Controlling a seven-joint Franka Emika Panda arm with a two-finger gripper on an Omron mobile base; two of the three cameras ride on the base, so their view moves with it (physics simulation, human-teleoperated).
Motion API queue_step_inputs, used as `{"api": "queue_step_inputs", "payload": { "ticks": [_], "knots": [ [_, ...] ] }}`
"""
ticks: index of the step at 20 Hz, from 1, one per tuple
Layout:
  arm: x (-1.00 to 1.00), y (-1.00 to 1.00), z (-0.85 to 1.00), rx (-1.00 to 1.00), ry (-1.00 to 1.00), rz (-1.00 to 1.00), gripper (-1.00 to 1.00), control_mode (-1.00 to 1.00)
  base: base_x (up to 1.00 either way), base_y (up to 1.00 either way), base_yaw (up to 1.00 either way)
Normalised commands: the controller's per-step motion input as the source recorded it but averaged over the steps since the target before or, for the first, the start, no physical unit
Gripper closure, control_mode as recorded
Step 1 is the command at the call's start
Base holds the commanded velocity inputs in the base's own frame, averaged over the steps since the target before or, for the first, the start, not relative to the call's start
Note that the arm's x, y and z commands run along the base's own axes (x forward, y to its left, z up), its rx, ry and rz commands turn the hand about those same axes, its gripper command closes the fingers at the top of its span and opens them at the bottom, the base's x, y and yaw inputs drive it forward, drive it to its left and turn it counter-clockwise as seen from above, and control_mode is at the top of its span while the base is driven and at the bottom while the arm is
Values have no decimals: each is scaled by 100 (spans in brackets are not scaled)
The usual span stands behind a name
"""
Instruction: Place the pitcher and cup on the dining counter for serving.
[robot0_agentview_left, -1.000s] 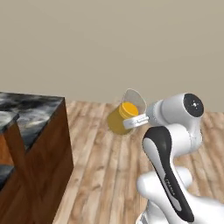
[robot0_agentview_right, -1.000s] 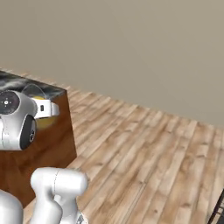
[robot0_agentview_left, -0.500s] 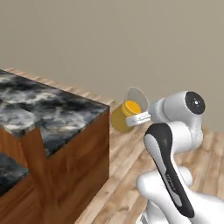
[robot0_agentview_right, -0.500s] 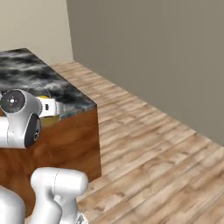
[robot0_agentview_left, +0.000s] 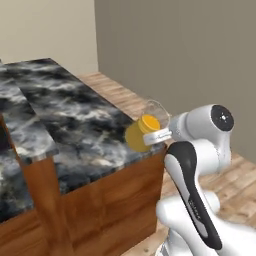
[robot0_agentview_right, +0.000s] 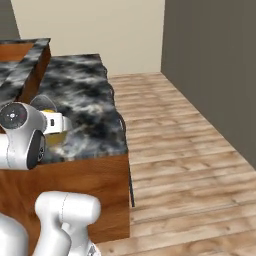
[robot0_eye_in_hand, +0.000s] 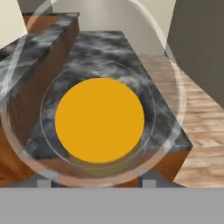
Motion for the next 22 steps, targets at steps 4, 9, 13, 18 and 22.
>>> {"api": "queue_step_inputs", "payload": {
  "ticks": [4, 9, 13, 18, 22],
  "knots": [
    [0, 0, 0, 0, 0, 0, 100, 100, 89, -75, 39],
    [60, 0, 0, 0, 17, 0, 100, -100, 38, -3, 4],
    [100, 22, 0, 0, 27, -1, 100, -100, 0, 0, 0],
    [100, 40, -15, 0, 13, -3, 100, -100, 0, 0, 0],
    [97, 41, -42, 0, 0, 0, 100, -100, 0, 0, 0]
  ]
}}
